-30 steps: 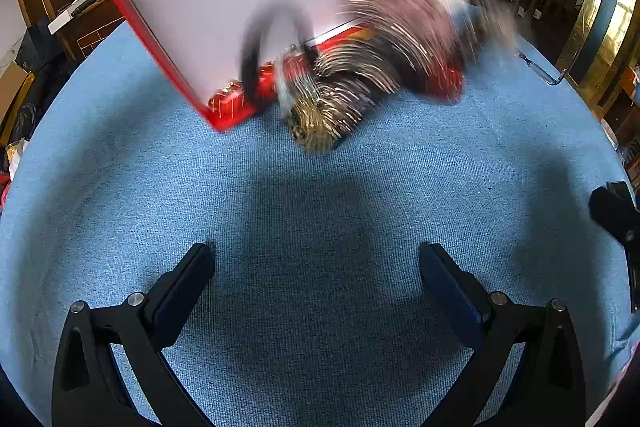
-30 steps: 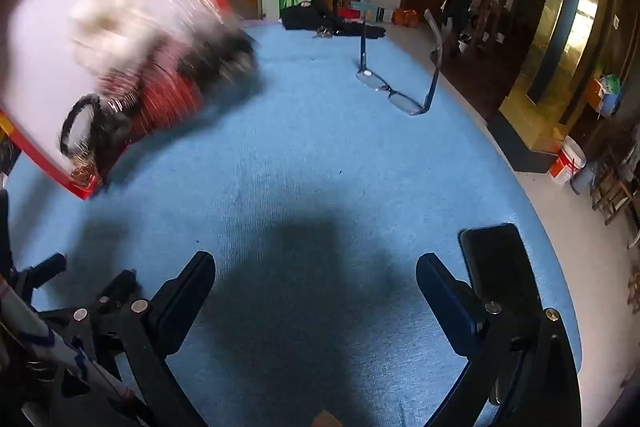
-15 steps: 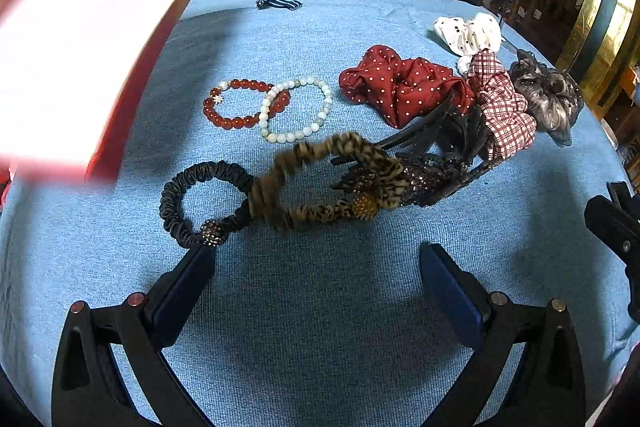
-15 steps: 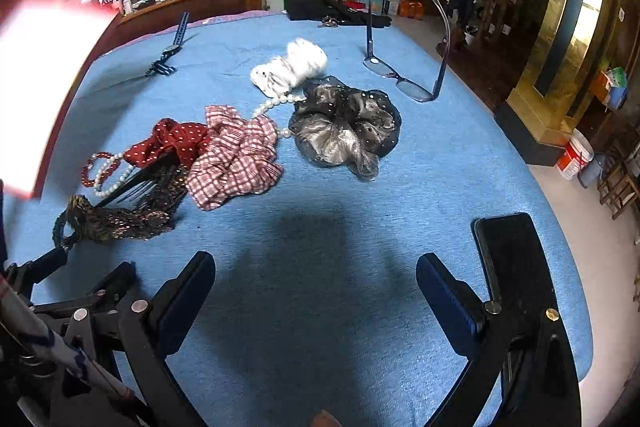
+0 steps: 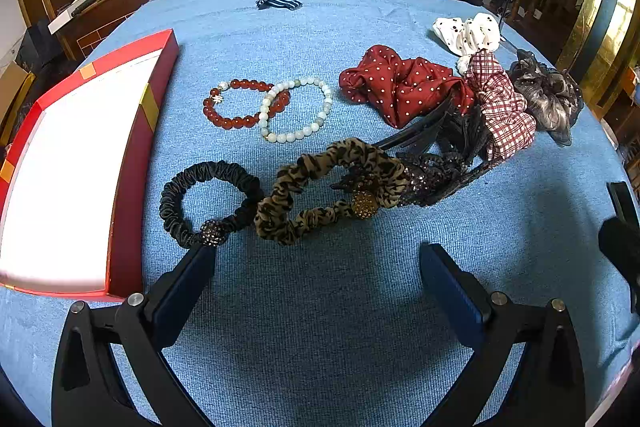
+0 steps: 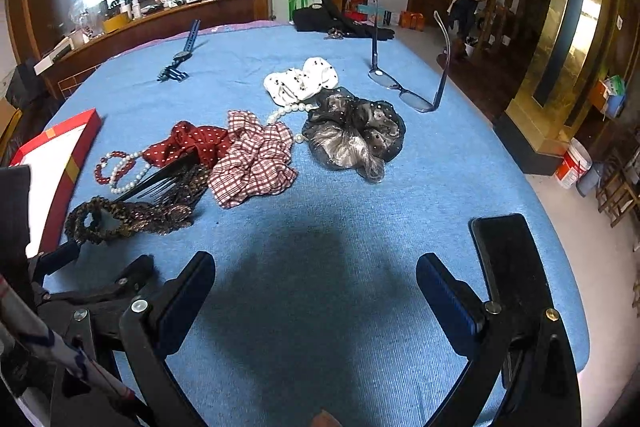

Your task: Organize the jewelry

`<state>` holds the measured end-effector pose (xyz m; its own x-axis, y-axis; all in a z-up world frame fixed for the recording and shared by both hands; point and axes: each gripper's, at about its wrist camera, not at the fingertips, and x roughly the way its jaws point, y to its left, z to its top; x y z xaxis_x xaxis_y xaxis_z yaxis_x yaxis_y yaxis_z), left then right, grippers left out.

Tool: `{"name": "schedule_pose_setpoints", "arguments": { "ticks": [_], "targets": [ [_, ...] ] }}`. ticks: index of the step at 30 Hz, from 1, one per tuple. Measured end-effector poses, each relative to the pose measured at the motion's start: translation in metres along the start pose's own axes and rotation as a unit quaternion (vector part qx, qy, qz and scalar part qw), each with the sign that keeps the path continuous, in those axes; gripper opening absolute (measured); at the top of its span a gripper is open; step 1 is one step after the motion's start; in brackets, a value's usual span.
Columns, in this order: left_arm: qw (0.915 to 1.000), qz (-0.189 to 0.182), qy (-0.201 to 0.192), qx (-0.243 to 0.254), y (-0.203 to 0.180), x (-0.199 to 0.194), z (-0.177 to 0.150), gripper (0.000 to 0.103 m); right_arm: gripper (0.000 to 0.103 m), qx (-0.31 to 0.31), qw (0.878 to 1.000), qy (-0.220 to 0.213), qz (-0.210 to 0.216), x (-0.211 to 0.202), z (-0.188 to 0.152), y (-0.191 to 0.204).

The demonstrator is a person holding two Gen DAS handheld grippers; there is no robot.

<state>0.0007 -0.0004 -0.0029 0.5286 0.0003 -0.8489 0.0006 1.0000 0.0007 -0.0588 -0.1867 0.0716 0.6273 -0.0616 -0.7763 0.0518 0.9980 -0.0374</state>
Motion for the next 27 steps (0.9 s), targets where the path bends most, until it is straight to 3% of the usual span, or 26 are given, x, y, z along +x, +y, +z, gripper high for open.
{"name": "schedule_pose_setpoints", "arguments": {
  "ticks": [8, 15, 19, 27],
  "targets": [
    [1.0, 0.006, -0.001, -0.001, -0.002, -0.008, -0.003, 0.103, 0.102, 0.016, 1.0, 0.003, -0.007, -0.004, -0.009, -0.006],
    [0.9956, 0.025, -0.091, 0.0, 0.019, -0.079, -0.013, 0.103, 0.102, 0.011, 1.0, -0.001, -0.014, -0.011, -0.01, -0.003],
    [0.992, 0.032, -0.122, -0.007, 0.033, -0.107, -0.019, 0.103, 0.102, 0.008, 1.0, -0.007, -0.01, -0.015, -0.01, 0.002],
    [0.992, 0.021, -0.125, -0.004, 0.04, -0.117, -0.017, 0.103, 0.102, -0.001, 1.0, -0.014, -0.01, -0.023, -0.009, 0.013]
  ]
}}
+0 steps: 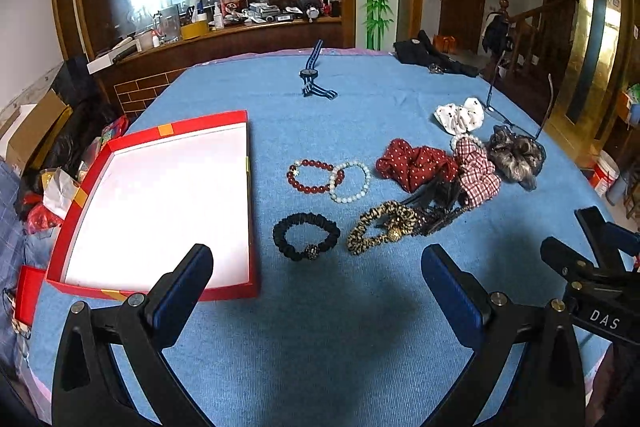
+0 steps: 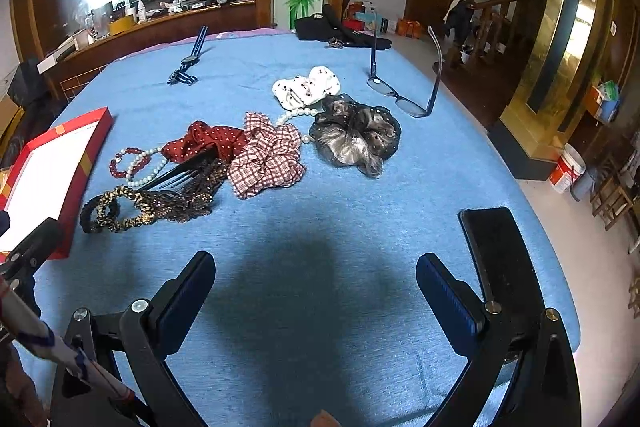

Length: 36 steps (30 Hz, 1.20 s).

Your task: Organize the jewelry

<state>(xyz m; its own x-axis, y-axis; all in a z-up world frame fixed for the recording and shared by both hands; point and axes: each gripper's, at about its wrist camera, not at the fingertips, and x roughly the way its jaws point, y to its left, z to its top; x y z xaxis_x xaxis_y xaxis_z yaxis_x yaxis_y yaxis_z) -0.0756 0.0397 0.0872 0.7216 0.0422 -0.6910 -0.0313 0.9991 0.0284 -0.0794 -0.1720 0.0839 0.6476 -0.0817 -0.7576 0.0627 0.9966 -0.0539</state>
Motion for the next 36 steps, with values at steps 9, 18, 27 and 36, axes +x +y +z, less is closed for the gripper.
{"name": "schedule_pose_setpoints", "arguments": {
  "ticks": [9, 18, 27, 36],
  "targets": [
    [1.0, -0.003, 0.002, 0.004, -0.003, 0.0, -0.004, 0.103, 0.102, -0.002, 1.0, -0.003, -0.002, -0.005, -0.001, 0.001],
    [1.0, -0.002, 0.006, 0.004, -0.001, 0.001, -0.007, 0.103, 0.102, -0.003, 1.0, -0.002, 0.0, -0.006, -0.002, 0.002],
    [0.9999, 0.0, 0.006, 0.015, -0.003, 0.001, -0.009, 0.103, 0.102, -0.001, 1.0, -0.001, 0.005, -0.005, -0.001, 0.003],
    [0.9995, 0.0, 0.007, 0.03, -0.013, 0.006, -0.012, 0.103, 0.102, 0.002, 1.0, 0.004, 0.004, -0.001, 0.0, 0.002]
  ]
}}
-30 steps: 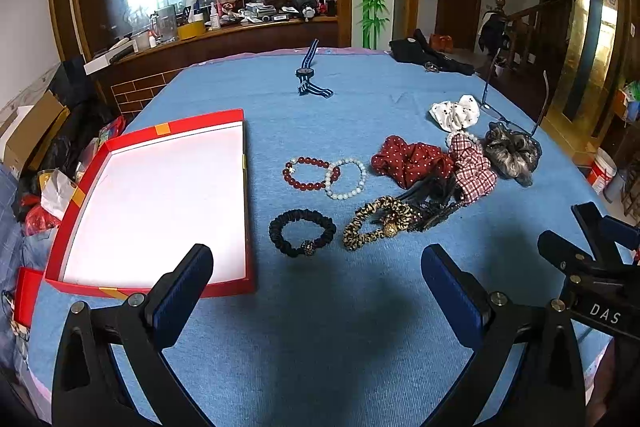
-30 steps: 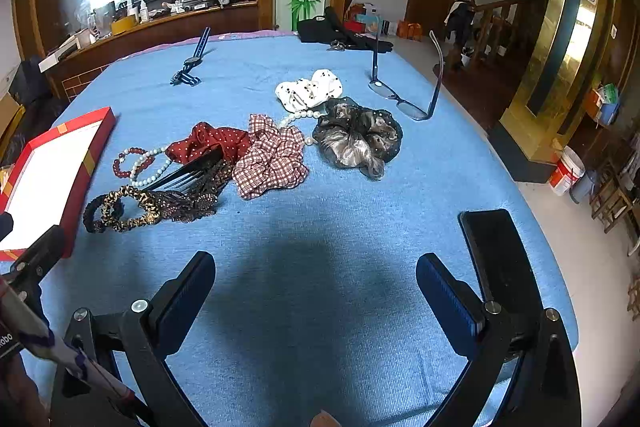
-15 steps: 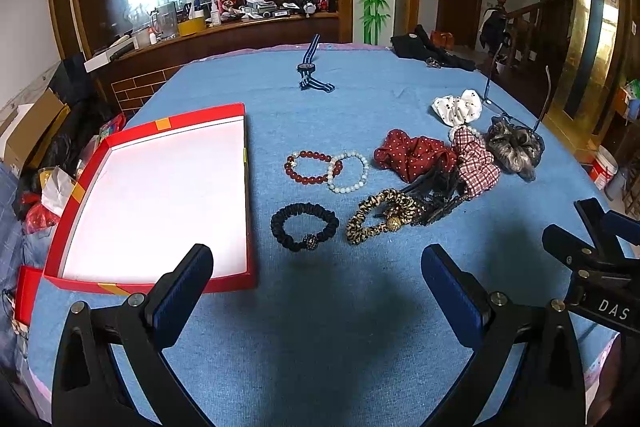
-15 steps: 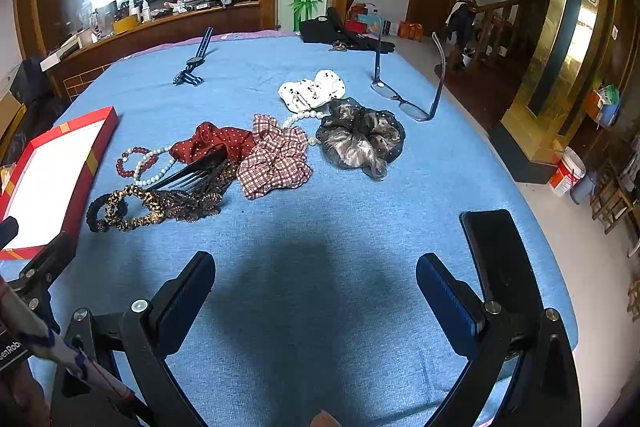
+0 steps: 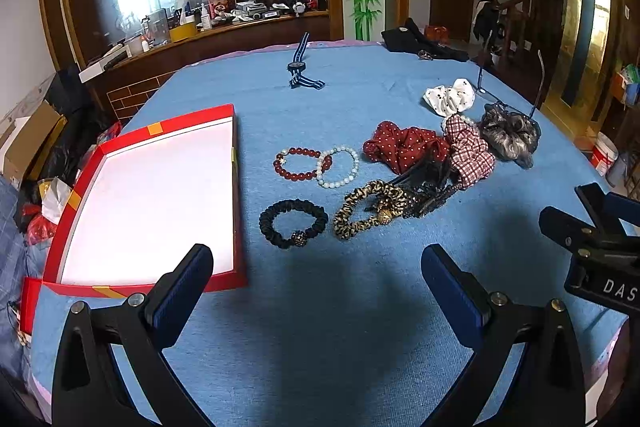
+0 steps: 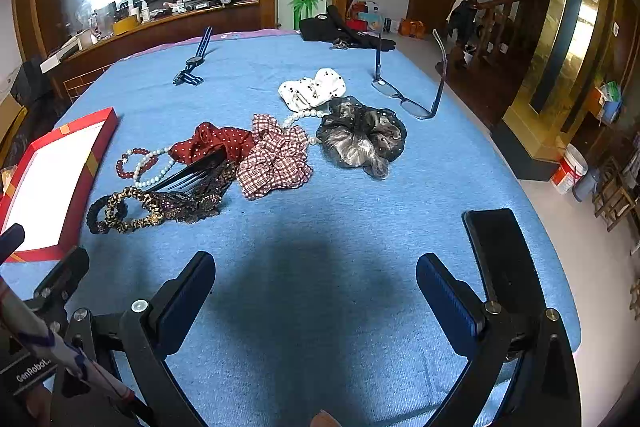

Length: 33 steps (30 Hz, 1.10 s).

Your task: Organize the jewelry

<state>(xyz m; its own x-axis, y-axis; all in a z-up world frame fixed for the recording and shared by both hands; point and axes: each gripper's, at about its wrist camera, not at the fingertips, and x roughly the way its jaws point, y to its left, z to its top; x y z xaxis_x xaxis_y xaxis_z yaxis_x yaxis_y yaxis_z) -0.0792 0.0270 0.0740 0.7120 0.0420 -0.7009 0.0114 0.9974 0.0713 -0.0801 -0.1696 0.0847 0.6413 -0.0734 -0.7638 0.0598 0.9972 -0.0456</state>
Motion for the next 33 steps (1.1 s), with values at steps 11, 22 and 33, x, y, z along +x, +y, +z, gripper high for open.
{"name": "schedule_pose_setpoints", "arguments": {
  "ticks": [11, 22, 33],
  "targets": [
    [0.9999, -0.003, 0.01, 0.001, 0.003, 0.009, 0.001, 0.103, 0.102, 0.001, 1.0, 0.003, 0.001, 0.005, 0.006, 0.001],
    [0.9987, -0.033, 0.036, -0.018, 0.033, 0.018, 0.019, 0.103, 0.094, 0.019, 0.999, 0.024, 0.036, 0.013, 0.018, -0.01],
    [0.9954, -0.039, 0.024, -0.084, 0.118, -0.001, 0.045, 0.101, 0.085, 0.051, 0.996, 0.003, 0.079, -0.007, 0.043, -0.037]
  ]
}}
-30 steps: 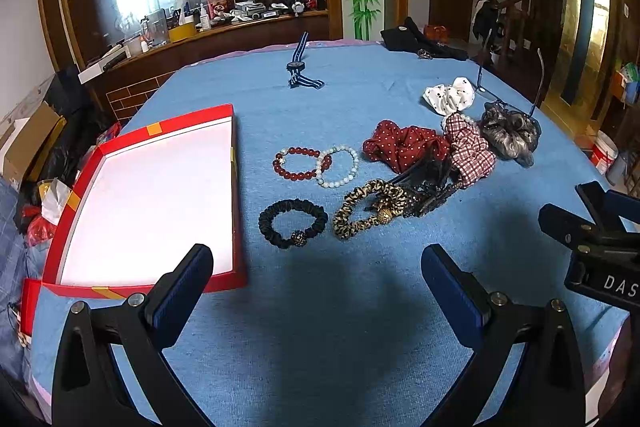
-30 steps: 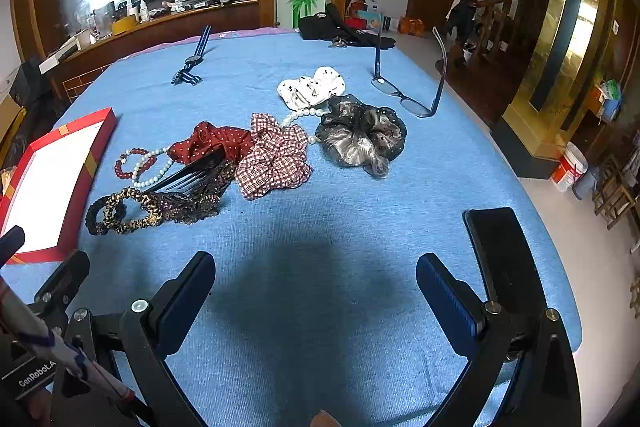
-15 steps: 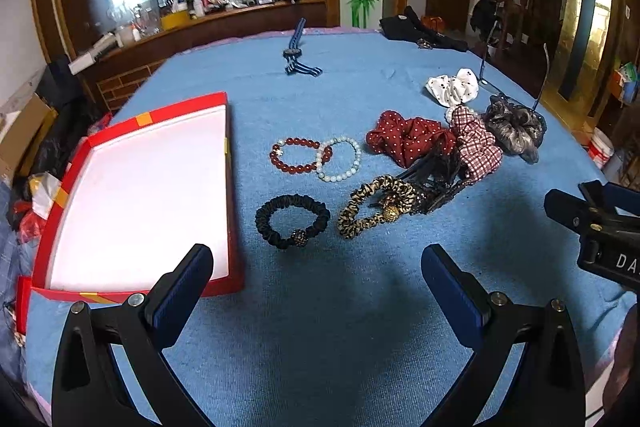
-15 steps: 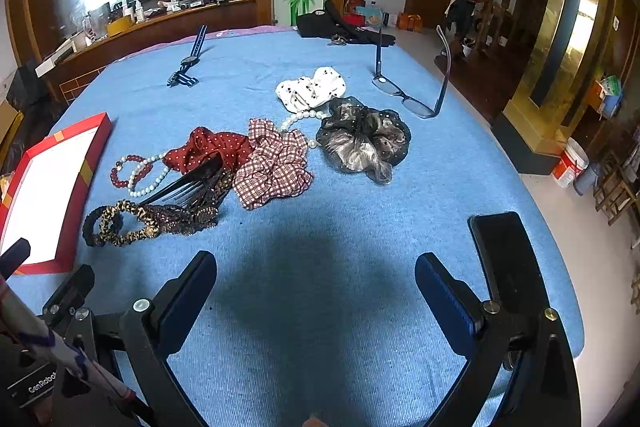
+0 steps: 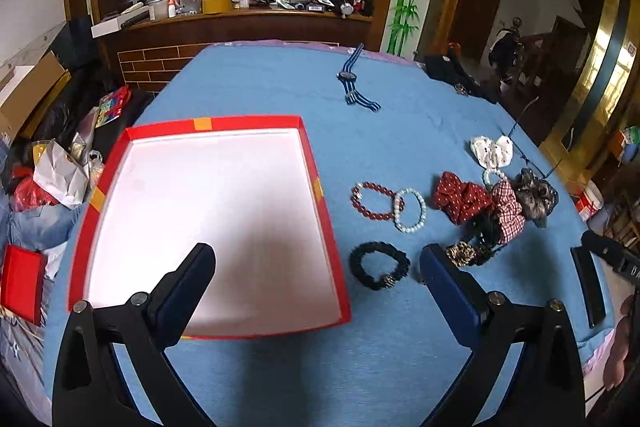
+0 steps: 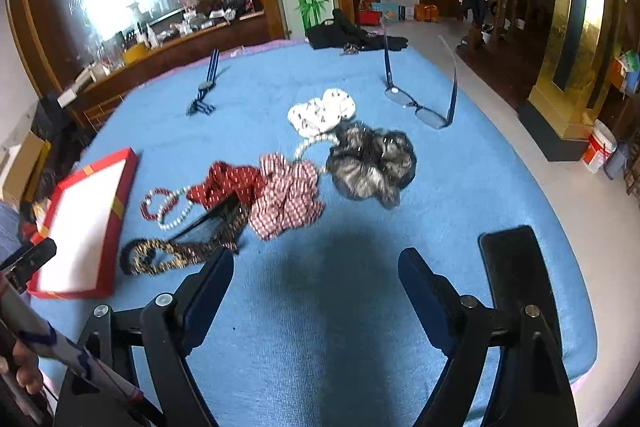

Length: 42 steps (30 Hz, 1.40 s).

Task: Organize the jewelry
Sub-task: 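Grasp the leopard-print scrunchie with the left tool while the right tool grasps the black claw clip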

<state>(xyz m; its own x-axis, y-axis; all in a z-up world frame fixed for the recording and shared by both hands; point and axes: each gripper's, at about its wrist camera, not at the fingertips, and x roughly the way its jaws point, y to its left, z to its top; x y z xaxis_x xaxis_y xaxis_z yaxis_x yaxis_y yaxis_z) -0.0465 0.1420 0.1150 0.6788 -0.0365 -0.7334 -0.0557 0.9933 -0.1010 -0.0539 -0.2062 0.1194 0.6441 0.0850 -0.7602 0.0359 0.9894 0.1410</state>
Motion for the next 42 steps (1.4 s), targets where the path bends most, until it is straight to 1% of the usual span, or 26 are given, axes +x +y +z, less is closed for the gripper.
{"name": "schedule_pose_setpoints", "arguments": {
  "ticks": [2, 4, 5, 6, 9, 12, 13, 16, 18, 19, 21, 23, 24, 25, 26, 27, 28, 33, 39, 40, 42],
  "targets": [
    [0.9998, -0.012, 0.004, 0.012, -0.002, 0.0, 0.001, 0.101, 0.085, 0.007, 1.0, 0.0, 0.003, -0.002, 0.004, -0.004],
    [0.9991, -0.029, 0.018, 0.024, -0.006, 0.003, 0.003, 0.092, 0.084, 0.017, 1.0, -0.001, 0.003, -0.004, 0.007, -0.01],
    [0.9983, -0.039, 0.027, 0.032, -0.011, 0.006, 0.002, 0.086, 0.085, 0.019, 1.0, -0.001, 0.003, -0.005, 0.007, -0.011],
    [0.9971, -0.05, 0.034, 0.045, -0.018, 0.009, 0.001, 0.084, 0.084, 0.021, 1.0, -0.001, 0.002, -0.005, 0.007, -0.013],
    [0.9912, -0.073, 0.043, 0.102, -0.045, 0.018, -0.005, 0.083, 0.085, 0.031, 1.0, 0.001, 0.001, -0.004, 0.006, -0.018],
    [0.9828, -0.095, 0.05, 0.151, -0.075, 0.029, -0.013, 0.083, 0.084, 0.033, 0.999, 0.004, -0.001, -0.002, 0.005, -0.021],
    [0.9787, -0.098, 0.049, 0.174, -0.085, 0.033, -0.015, 0.083, 0.084, 0.034, 0.999, 0.005, -0.003, -0.002, 0.004, -0.022],
    [0.972, -0.09, 0.052, 0.211, -0.103, 0.048, -0.022, 0.081, 0.084, 0.035, 0.999, 0.01, 0.0, 0.0, 0.002, -0.024],
    [0.9691, -0.08, 0.063, 0.224, -0.111, 0.062, -0.024, 0.074, 0.084, 0.035, 0.999, 0.011, 0.0, 0.002, 0.001, -0.025],
    [0.9687, -0.079, 0.069, 0.225, -0.112, 0.068, -0.025, 0.071, 0.084, 0.034, 0.999, 0.012, 0.0, 0.003, 0.0, -0.025],
    [0.9686, -0.08, 0.086, 0.219, -0.113, 0.084, -0.025, 0.048, 0.085, 0.032, 0.999, 0.014, 0.001, 0.004, -0.001, -0.024],
    [0.9684, -0.087, 0.106, 0.208, -0.112, 0.099, -0.024, 0.04, 0.085, 0.032, 0.999, 0.015, 0.001, 0.004, -0.003, -0.023],
    [0.9688, -0.088, 0.111, 0.203, -0.112, 0.103, -0.024, 0.034, 0.085, 0.031, 0.999, 0.016, 0.001, 0.005, -0.003, -0.023],
    [0.9689, -0.089, 0.115, 0.2, -0.112, 0.107, -0.025, 0.03, 0.085, 0.03, 0.999, 0.018, 0.003, 0.006, -0.003, -0.022],
    [0.9686, -0.093, 0.12, 0.197, -0.113, 0.11, -0.025, 0.022, 0.085, 0.029, 0.999, 0.019, 0.004, 0.007, -0.004, -0.021],
    [0.9687, -0.099, 0.122, 0.192, -0.113, 0.111, -0.026, 0.012, 0.085, 0.029, 0.999, 0.02, 0.005, 0.008, -0.004, -0.02],
    [0.969, -0.102, 0.122, 0.189, -0.112, 0.11, -0.026, 0.008, 0.085, 0.028, 0.999, 0.021, 0.006, 0.009, -0.004, -0.017],
    [0.9713, -0.117, 0.095, 0.184, -0.11, 0.083, -0.027, 0.008, 0.085, 0.029, 0.999, 0.031, 0.013, 0.014, -0.003, -0.009],
    [0.974, -0.134, 0.059, 0.173, -0.099, 0.042, -0.016, 0.008, 0.085, 0.043, 0.998, 0.038, 0.014, 0.023, 0.005, -0.004],
    [0.9747, -0.133, 0.053, 0.172, -0.098, 0.038, -0.015, 0.008, 0.084, 0.049, 0.998, 0.045, 0.02, 0.027, 0.009, -0.004],
    [0.9758, -0.134, 0.042, 0.168, -0.093, 0.028, -0.013, 0.008, 0.085, 0.06, 0.995, 0.058, 0.046, 0.034, 0.013, 0.0]
  ]
}}
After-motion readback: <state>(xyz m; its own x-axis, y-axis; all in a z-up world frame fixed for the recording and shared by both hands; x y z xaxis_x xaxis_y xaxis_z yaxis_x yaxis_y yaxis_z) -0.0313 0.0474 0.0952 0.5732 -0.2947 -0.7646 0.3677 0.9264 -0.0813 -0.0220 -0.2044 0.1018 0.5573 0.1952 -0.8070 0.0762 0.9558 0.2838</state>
